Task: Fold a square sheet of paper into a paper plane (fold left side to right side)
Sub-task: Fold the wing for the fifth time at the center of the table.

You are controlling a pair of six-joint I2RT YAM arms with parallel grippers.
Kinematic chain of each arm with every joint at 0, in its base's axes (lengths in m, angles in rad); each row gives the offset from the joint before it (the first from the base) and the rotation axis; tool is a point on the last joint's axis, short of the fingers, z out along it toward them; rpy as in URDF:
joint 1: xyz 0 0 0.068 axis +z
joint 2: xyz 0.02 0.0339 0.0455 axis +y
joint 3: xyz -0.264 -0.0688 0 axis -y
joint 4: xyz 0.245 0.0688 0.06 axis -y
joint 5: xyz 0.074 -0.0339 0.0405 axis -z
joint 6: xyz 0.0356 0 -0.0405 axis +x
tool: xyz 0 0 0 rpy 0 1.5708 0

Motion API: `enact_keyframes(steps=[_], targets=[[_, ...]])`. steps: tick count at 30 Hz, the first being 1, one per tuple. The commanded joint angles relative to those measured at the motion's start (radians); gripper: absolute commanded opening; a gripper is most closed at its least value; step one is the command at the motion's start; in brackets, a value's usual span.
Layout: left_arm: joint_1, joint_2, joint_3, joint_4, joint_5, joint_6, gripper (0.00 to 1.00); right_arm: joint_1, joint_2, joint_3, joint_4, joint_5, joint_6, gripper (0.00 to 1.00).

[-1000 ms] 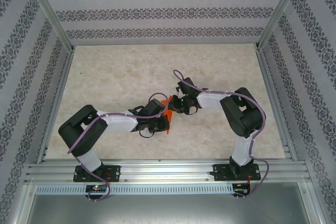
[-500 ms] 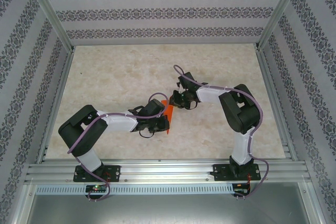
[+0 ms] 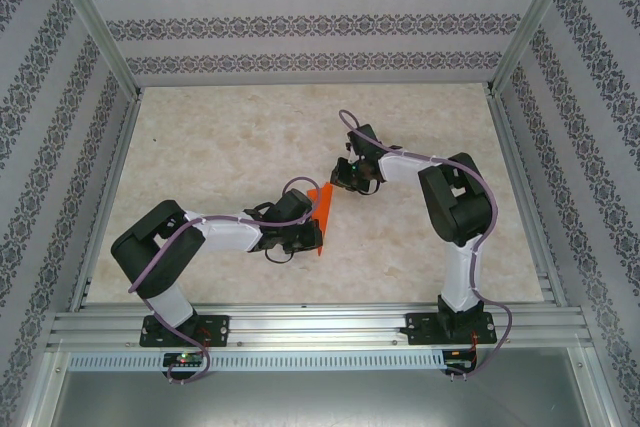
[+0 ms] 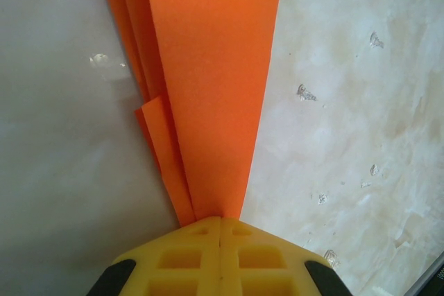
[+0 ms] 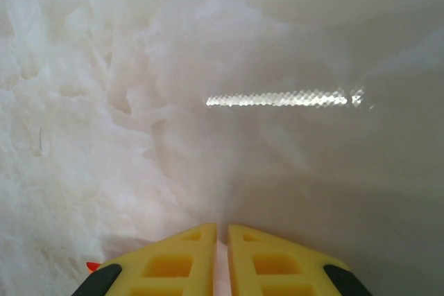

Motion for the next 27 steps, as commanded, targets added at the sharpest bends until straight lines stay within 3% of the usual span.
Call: enact_keyframes(steps=[1,8,12,21,27], targets=[[-0.016,0.055,-0.069,-0.154,-0.017,-0.007,0.03,-0.019,-0.016,0.021,0.033,0.059,-0.033,0.14],[-0.017,0.041,-0.068,-0.148,-0.024,-0.01,0.03,0.0,-0.231,-0.117,0.048,0.005,-0.033,0.14],[-0.019,0.038,-0.07,-0.143,-0.025,-0.013,0.03,0.051,-0.337,-0.267,0.126,-0.035,0.056,0.14],[-0.022,0.039,-0.066,-0.147,-0.028,-0.013,0.02,0.171,-0.307,-0.416,0.317,-0.108,0.259,0.14],[-0.025,0.046,-0.06,-0.149,-0.027,-0.013,0.02,0.217,-0.264,-0.421,0.316,-0.095,0.292,0.14]])
